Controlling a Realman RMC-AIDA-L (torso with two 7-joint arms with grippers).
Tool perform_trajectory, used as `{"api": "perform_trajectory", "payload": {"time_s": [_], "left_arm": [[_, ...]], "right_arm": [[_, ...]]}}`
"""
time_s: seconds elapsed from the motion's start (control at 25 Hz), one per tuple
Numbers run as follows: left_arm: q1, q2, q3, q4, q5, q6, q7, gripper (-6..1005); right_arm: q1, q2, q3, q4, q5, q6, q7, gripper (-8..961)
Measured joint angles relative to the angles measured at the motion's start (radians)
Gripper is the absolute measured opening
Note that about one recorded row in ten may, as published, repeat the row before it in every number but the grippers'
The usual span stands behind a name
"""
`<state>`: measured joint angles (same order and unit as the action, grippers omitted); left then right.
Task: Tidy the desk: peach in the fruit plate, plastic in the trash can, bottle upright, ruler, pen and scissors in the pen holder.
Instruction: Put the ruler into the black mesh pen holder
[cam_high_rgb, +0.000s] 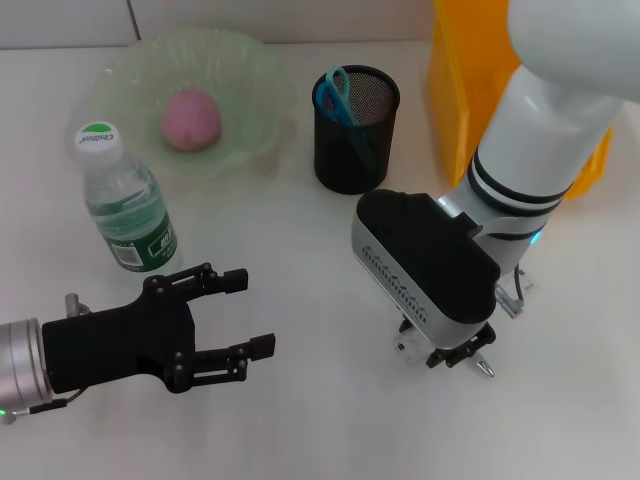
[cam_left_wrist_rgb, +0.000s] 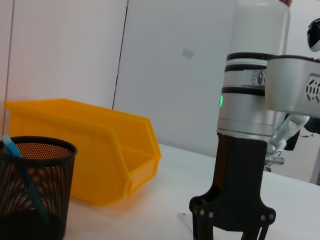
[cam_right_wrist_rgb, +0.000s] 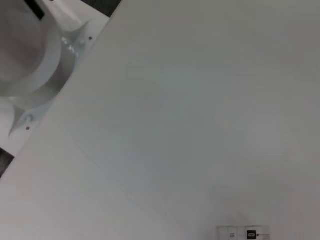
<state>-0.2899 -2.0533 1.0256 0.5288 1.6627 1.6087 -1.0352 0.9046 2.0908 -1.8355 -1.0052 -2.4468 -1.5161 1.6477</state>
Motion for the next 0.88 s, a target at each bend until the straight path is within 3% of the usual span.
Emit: {"api": "perform_trajectory", "payload": {"time_s": [0.2, 0.44, 0.52, 0.56, 0.64, 0.88], "left_arm": [[0.000, 0.003, -0.002, 0.003, -0.002, 0.003, -0.002, 832], [0.008, 0.011, -0.026, 0.005, -0.003, 0.030, -0.002, 832], [0.019, 0.020, -0.046, 0.009, 0.000, 0.060, -0.002, 832], [0.019, 0.020, -0.046, 0.009, 0.000, 0.060, -0.002, 832], [0.026, 0.025, -0.054, 0.020, -0.002, 0.087, -0.003, 832], [0.017, 0.027, -0.086, 0.039, 0.003, 0.108, -0.003, 832]], "right_arm": [[-0.011, -0.002, 0.053, -0.062, 0.002, -0.002, 0.042, 383], [-0.046, -0.006, 0.259, -0.193, -0.043, 0.048, 0.129, 383], [-0.054, -0.005, 0.339, -0.251, -0.055, 0.116, 0.193, 383], [-0.076, -0.004, 0.407, -0.314, -0.019, 0.221, 0.255, 383], [-0.089, -0.004, 0.431, -0.339, 0.011, 0.275, 0.278, 382], [-0.204, -0.005, 0.463, -0.386, 0.427, 0.678, 0.319, 382]]}}
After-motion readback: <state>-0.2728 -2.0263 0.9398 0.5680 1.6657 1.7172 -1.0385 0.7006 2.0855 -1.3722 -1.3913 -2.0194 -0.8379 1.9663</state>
